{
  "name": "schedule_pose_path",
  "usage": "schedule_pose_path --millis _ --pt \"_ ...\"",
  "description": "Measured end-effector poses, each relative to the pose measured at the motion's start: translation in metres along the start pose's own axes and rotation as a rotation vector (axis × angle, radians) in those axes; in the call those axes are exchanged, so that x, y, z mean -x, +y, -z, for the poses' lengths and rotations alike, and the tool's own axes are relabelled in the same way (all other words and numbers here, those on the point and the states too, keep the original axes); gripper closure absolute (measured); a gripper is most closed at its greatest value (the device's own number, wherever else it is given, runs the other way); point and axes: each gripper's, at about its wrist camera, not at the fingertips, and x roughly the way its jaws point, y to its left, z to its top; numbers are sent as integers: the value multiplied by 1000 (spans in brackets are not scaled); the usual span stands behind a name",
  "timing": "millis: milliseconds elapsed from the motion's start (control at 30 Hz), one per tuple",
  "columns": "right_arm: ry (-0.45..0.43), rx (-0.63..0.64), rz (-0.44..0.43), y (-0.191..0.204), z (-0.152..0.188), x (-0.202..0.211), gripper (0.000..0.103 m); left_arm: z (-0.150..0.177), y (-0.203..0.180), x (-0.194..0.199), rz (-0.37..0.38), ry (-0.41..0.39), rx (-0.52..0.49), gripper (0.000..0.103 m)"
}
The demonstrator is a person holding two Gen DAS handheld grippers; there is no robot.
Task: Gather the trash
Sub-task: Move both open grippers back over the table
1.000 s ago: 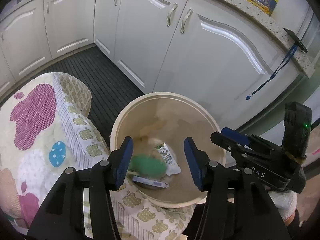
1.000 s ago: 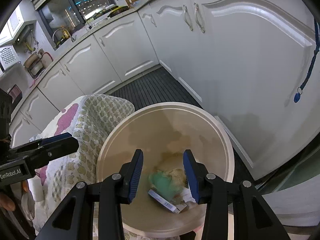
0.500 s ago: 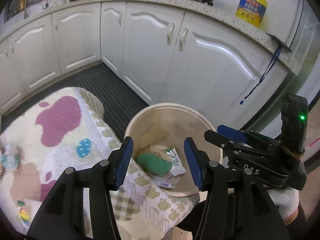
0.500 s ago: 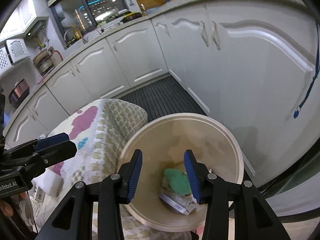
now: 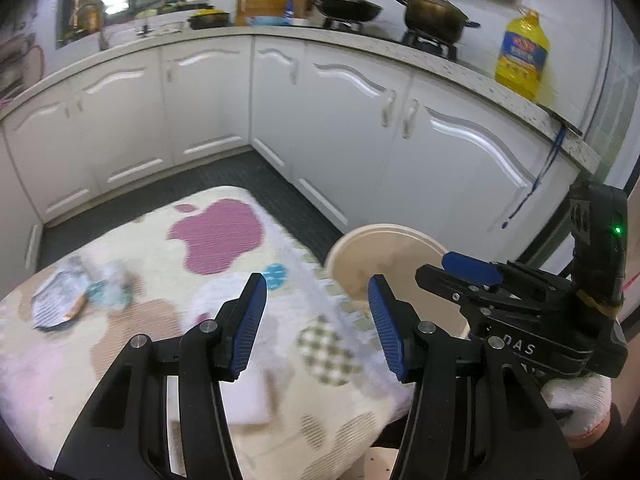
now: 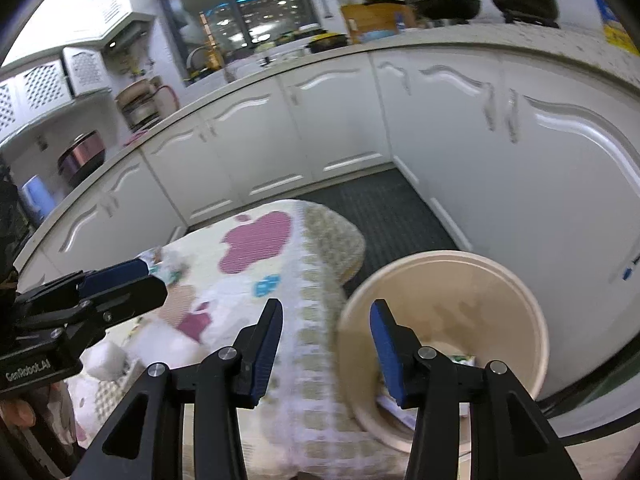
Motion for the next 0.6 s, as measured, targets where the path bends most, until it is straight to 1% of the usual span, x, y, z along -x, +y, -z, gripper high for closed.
schedule_pose_path --millis 267,367,600 --pt "4 75 -64 53 2 -6 58 17 49 31 -78 -36 78 52" --pt "14 108 -88 72 2 -11 55 23 65 40 -101 -44 105 52" --pt "38 175 -125 110 7 -21 54 40 103 57 -150 -48 163 52"
